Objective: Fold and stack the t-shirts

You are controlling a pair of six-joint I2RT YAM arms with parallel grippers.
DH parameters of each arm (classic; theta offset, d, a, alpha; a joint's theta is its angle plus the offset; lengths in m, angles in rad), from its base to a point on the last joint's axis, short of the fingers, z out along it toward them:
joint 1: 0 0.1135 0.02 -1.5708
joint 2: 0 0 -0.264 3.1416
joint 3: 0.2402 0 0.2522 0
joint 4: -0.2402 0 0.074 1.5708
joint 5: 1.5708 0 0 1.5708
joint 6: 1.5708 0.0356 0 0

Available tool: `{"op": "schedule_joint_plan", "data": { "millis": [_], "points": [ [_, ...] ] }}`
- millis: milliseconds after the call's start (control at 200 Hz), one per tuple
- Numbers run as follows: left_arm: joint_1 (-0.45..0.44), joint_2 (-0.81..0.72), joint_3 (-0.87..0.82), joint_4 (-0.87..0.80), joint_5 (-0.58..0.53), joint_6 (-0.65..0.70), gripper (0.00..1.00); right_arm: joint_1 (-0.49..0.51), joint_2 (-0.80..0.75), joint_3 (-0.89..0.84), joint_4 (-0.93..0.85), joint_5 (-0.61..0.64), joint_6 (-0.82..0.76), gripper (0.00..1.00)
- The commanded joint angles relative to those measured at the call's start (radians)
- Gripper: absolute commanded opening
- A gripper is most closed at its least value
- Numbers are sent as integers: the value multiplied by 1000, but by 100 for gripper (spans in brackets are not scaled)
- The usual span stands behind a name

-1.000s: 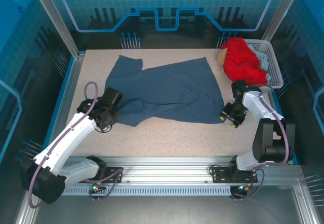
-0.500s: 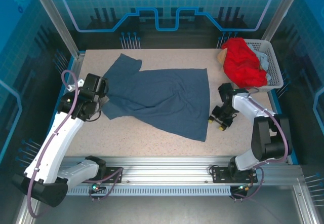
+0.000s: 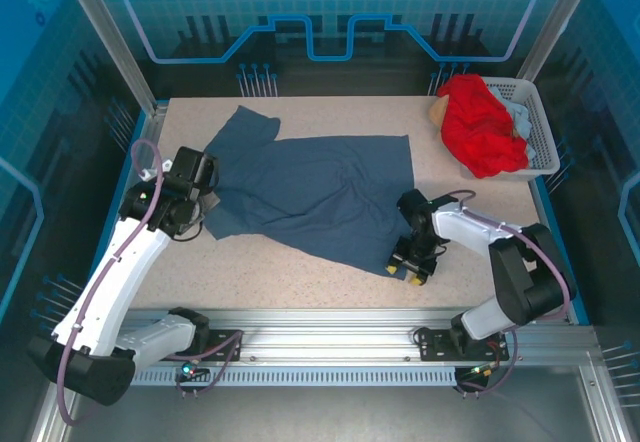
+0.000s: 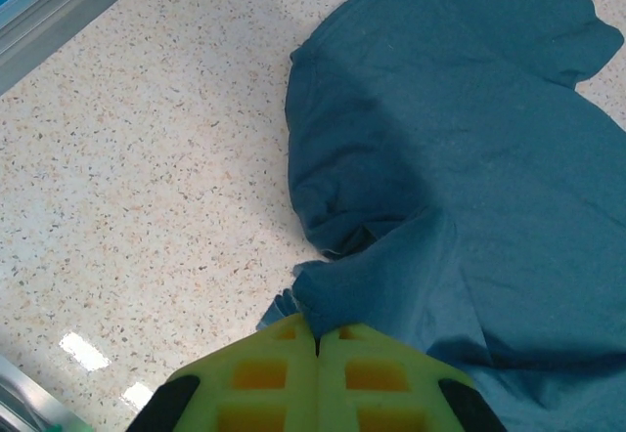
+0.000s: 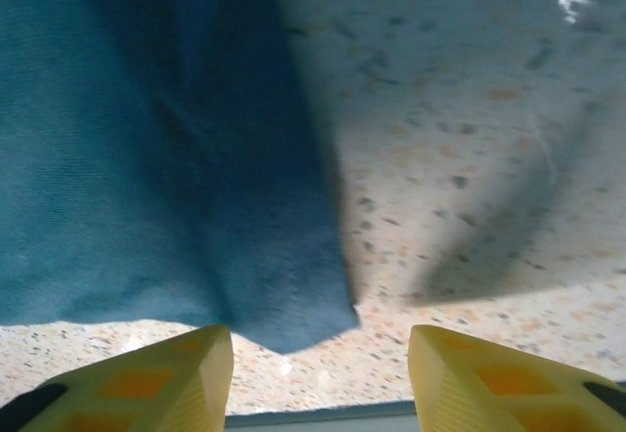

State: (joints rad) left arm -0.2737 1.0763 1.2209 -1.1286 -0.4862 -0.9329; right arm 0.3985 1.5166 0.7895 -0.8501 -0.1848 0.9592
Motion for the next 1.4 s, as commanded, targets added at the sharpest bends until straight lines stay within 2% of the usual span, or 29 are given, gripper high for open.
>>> {"op": "schedule_joint_plan", "data": {
  "millis": [0, 90, 200, 235, 365, 450, 620, 800, 965, 1205, 1296, 1391],
  "points": [
    [10, -3, -10, -1, 17, 31, 0, 23, 44, 13, 44, -4, 26, 46],
    [9, -1, -11, 5, 19, 36, 0, 25, 103, 15, 81, -4, 28, 37],
    [10, 10, 9, 13, 18, 52, 0, 24, 132, 63, 80, 29, 17, 7],
    [10, 18, 25, 17, 17, 59, 0, 24, 113, 83, 65, 59, 6, 0],
    [23, 54, 122, 43, 14, 96, 0, 15, 13, 312, -54, 225, -96, 0],
    [44, 89, 223, 61, 14, 123, 0, -13, -13, 482, -101, 268, -175, 0],
    [81, 170, 487, 84, 8, 204, 0, -96, -19, 800, -152, 269, -297, 0],
    [95, 198, 726, 86, -28, 287, 0, -192, -49, 1020, -157, 198, -355, 0],
    [95, 131, 825, 101, -97, 374, 0, -251, -166, 1074, -116, 126, -396, 0],
    [95, -5, 831, 335, -125, 494, 0, -269, -381, 1011, 21, 68, -358, 0],
    [94, 50, 887, 360, -103, 502, 0, -267, -379, 1003, 56, 41, -302, 0],
    [95, 196, 1011, 295, -70, 485, 0, -255, -343, 997, 105, 31, -273, 0]
  ]
}}
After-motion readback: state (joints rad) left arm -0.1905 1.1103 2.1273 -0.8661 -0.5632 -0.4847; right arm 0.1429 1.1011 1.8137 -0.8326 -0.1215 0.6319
